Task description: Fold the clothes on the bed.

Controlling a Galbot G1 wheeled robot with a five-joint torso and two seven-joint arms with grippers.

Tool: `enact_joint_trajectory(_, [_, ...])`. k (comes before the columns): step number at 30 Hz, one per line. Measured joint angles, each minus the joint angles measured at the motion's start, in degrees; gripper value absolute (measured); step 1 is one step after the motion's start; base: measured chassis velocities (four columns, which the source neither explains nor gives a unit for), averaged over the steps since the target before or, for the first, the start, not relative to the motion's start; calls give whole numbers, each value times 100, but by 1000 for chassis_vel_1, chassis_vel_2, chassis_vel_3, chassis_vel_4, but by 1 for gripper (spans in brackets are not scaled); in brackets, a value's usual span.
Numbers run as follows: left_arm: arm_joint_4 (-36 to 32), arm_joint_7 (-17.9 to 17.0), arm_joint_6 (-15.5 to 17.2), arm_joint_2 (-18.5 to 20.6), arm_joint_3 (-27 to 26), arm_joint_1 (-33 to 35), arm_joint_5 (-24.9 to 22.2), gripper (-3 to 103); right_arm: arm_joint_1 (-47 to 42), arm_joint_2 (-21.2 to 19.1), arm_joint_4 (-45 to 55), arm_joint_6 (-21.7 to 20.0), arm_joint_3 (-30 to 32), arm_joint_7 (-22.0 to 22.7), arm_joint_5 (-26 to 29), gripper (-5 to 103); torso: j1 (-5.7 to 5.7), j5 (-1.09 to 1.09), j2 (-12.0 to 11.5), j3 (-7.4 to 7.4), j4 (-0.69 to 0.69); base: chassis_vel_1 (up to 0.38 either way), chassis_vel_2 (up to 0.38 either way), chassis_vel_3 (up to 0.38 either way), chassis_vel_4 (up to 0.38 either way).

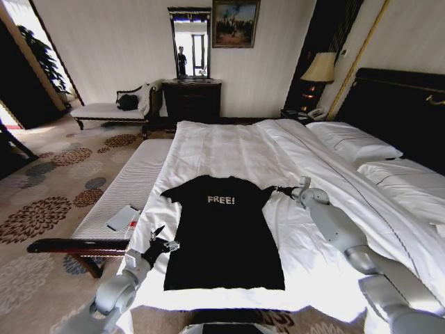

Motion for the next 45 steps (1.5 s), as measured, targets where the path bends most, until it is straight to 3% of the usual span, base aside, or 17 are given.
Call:
enact_joint_trajectory(8, [-8, 0, -3, -5, 41, -22, 7, 100, -273, -22, 224, 18, 122, 15, -165, 1, 0, -1, 0, 0, 1, 0, 0, 0, 0])
enact_joint_trajectory(19, [-81, 0, -3, -23, -58, 100, 26, 100, -505, -20, 1192, 548, -7, 9, -693, 1, -1, -3, 1, 0, 2, 0, 0, 0, 0])
enact_joint_trajectory(27, [-144, 0, -3, -7, -199, 212, 25, 100, -491, 29, 1650, 918, -490, -107, -1120, 1, 0, -2, 1, 0, 1, 0, 0, 0, 0])
enact_joint_trajectory(36, [-208, 0, -22, -32, -409, 412, 19, 100, -225, 245, 1523, 1062, -1107, -86, -1340, 1, 0, -2, 2, 0, 1, 0, 0, 0, 0])
enact_joint_trajectory(45, [-270, 0, -71, -119, -652, 639, 8, 100, 159, 713, 947, 1069, -1550, 75, -1430, 1, 0, -2, 2, 0, 2, 0, 0, 0, 0])
